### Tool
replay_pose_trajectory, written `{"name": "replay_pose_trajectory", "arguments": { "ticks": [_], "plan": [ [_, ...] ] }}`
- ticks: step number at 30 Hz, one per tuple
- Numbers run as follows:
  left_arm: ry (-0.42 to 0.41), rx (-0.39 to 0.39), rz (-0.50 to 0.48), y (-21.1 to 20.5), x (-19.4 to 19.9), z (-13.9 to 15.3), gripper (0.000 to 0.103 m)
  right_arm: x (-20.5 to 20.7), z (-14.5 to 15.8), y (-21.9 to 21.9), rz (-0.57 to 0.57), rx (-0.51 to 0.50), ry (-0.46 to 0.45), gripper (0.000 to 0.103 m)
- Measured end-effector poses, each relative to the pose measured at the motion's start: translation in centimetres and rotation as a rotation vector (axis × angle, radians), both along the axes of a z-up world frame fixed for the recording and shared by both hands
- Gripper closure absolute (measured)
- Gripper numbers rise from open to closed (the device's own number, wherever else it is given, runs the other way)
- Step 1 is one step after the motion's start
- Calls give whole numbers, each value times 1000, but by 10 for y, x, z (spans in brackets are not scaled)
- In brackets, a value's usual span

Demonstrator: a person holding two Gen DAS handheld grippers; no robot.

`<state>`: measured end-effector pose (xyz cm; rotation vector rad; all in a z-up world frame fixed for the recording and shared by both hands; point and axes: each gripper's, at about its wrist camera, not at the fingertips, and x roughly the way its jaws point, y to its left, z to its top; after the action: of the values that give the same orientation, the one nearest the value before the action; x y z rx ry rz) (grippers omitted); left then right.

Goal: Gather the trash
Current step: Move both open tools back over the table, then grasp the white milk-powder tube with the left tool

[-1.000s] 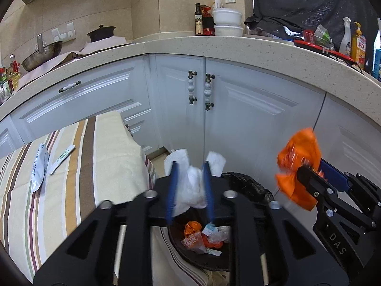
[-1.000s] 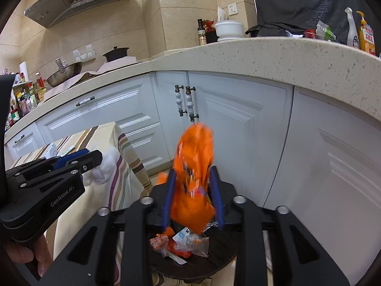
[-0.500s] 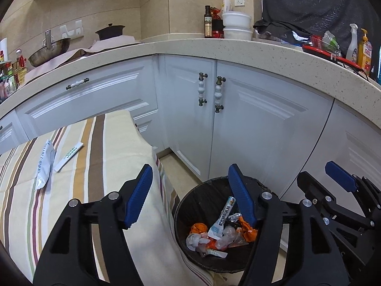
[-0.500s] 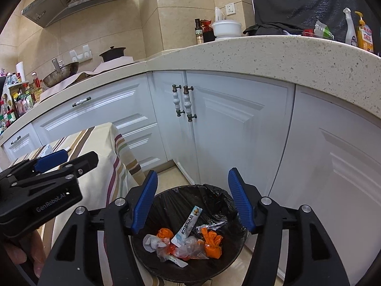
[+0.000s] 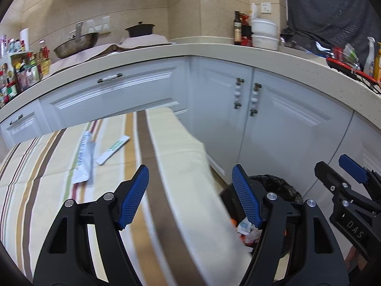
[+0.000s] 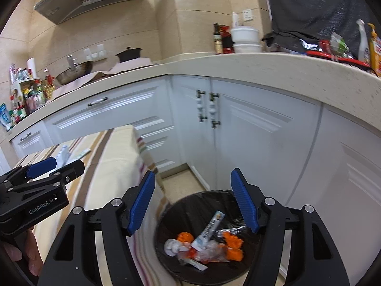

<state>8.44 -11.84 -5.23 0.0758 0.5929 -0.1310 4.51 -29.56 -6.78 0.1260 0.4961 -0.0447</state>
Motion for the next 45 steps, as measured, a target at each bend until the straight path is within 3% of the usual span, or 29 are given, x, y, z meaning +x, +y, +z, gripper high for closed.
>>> {"name": "replay_pose_trajectory", "arguments": {
  "ticks": [22, 28, 32, 37, 40, 41, 45],
  "plan": [
    [34, -6, 307, 163, 6, -6, 32, 45, 15, 133, 264, -24, -3, 37],
    [43, -29, 320, 176, 18, -8, 32, 60, 15, 158, 302, -30, 1, 37],
    [49, -43, 311, 174, 32, -12, 26, 68, 14, 169, 321, -34, 6, 36],
    [77, -21, 300, 167, 63, -22, 26, 76, 9, 171, 325, -30, 18, 35],
    [131, -3, 320, 169, 81, -34, 32, 80, 6, 169, 325, -23, 27, 34],
    [154, -6, 321, 170, 84, -38, 39, 81, 5, 169, 325, -22, 29, 34],
    [230, -60, 319, 178, 96, -48, 54, 87, 0, 170, 332, -16, 42, 34]
  ]
}}
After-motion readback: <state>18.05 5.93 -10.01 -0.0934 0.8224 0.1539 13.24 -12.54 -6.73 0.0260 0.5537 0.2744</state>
